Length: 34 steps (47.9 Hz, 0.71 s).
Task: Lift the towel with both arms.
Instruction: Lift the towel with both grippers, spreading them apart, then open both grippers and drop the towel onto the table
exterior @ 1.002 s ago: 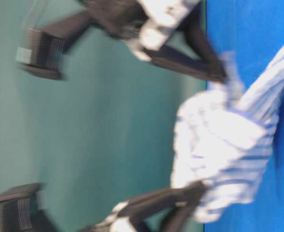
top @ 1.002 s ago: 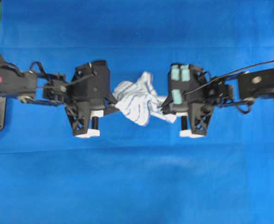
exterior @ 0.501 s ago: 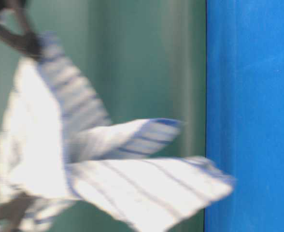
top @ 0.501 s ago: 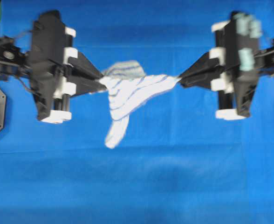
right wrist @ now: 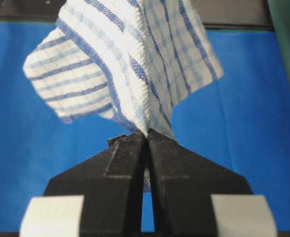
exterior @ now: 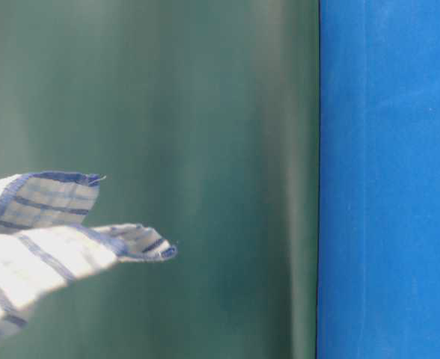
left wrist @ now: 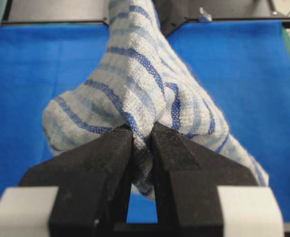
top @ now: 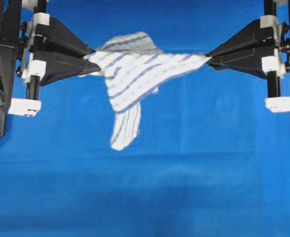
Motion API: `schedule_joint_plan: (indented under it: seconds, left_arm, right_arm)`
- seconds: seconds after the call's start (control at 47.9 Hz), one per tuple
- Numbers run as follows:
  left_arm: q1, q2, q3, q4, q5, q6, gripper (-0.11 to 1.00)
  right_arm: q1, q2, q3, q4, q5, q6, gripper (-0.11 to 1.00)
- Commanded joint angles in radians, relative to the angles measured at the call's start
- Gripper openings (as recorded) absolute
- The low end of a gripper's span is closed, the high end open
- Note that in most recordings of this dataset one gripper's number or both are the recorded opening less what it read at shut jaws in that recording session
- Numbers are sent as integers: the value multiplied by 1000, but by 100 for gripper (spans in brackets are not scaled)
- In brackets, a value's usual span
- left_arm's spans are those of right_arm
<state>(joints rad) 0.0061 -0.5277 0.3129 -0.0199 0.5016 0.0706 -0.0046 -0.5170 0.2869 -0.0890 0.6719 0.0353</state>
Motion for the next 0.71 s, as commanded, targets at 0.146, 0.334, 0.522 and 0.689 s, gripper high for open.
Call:
schedule_joint_plan:
  seconds: [0.146,0.334,0.522,0.689]
  left_arm:
    - [2,20,-35,2,-11,34,8]
    - [2,15,-32,2,-12,26,54]
    - [2,8,-25,0,-12,25,91]
    - [2,15,-3,0,-12,23,89]
  right_arm:
    - [-2,15,-31,0,0,-8,2]
    - [-2,15,-29,0,0,-6,5]
    - [-2,18,-23,-6,-2,0,59]
    - [-2,18,-9,-20,11,2,66]
